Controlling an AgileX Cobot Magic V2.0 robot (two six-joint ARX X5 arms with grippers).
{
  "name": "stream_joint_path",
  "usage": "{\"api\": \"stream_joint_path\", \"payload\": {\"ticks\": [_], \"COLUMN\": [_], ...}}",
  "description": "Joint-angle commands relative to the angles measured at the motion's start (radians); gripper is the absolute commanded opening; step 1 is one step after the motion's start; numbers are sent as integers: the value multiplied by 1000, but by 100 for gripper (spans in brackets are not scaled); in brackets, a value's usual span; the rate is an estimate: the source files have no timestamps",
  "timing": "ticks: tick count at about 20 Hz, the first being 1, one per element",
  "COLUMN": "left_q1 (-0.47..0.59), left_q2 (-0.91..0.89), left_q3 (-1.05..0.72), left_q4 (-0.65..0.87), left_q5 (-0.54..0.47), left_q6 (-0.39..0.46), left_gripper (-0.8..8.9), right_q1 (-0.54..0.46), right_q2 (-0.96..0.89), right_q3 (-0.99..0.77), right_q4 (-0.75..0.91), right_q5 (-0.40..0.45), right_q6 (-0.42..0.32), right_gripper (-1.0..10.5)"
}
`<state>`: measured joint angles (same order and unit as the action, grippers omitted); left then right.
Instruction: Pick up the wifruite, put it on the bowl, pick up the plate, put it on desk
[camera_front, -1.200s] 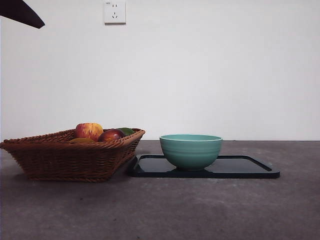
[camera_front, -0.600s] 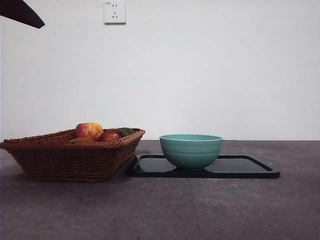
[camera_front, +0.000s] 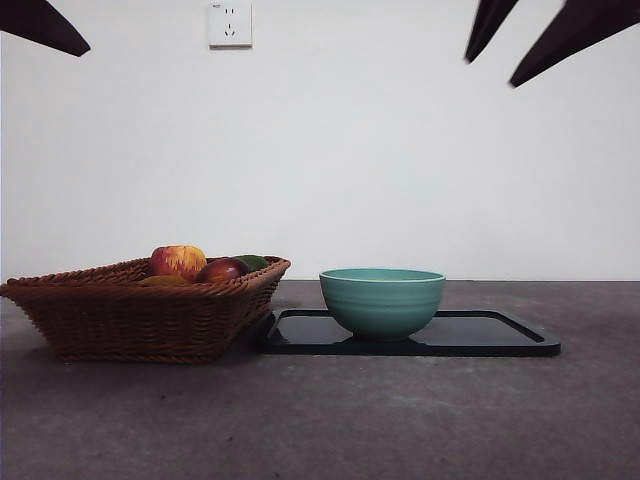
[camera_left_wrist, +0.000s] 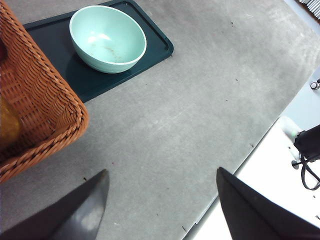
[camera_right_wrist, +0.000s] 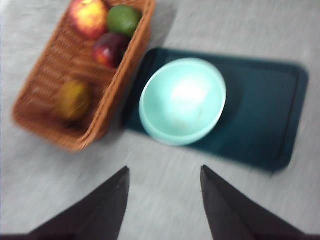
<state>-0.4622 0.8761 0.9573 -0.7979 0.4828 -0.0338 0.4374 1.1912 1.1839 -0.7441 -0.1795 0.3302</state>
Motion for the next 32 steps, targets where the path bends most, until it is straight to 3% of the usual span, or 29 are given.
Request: {"api": "stream_joint_path", "payload": {"ticks": [1, 5, 11, 28, 32], "left_q1": [-5, -5, -5, -5, -5], "left_q2": [6, 6, 6, 6, 6], "left_q3": [13, 13, 13, 13, 13], "left_q4": [8, 6, 5, -3, -3], "left_q5": [8, 8, 8, 8, 8], "left_q6": [19, 19, 23, 22, 22], "left_gripper": [344, 344, 344, 344, 344], "right_q1": [-24, -69, -82, -80, -80], "right_q2": [115, 276, 454, 700, 703], "right_q3": [89, 182, 187, 187, 187], "right_q4": [0, -1, 42, 195, 208], "right_q5": [4, 3, -5, -10, -10], "right_q6": [-71, -113, -156, -156, -163], "right_gripper": [228, 228, 228, 220, 14]}}
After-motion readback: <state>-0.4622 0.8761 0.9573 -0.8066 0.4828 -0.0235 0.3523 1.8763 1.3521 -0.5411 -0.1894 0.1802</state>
